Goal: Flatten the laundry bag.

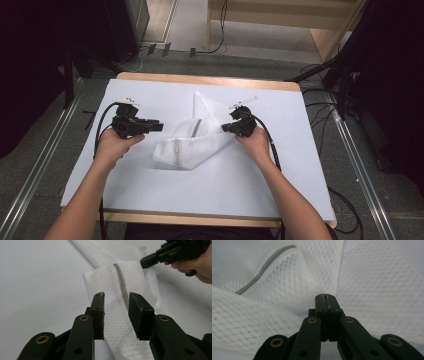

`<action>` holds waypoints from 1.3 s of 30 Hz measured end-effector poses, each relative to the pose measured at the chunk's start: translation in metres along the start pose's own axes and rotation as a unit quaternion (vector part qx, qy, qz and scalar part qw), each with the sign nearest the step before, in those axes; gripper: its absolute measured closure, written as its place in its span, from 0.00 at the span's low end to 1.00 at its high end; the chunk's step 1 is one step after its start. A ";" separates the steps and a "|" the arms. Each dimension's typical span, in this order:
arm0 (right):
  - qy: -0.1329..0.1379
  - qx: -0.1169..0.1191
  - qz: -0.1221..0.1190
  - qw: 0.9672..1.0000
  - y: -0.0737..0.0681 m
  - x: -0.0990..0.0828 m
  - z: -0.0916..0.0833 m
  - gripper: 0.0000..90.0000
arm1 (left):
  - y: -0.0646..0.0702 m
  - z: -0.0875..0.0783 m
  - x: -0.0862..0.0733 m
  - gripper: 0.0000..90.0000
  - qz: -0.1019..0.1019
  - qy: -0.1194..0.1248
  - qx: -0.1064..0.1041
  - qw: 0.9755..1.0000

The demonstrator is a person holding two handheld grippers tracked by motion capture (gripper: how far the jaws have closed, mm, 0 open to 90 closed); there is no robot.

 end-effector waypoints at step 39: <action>0.009 0.011 -0.005 1.000 -0.019 -0.045 -0.006 0.99 | -0.019 0.118 0.019 0.57 0.057 -0.062 0.021 0.996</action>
Point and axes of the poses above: each handheld gripper's, and its own axes: z roughly forward along the jaws, x roughly out of its top, y roughly to its right, the point moved 3 cm from there along z, roughly forward along the jaws, and after that the axes turned 2 degrees about z, right-handed, at the moved point
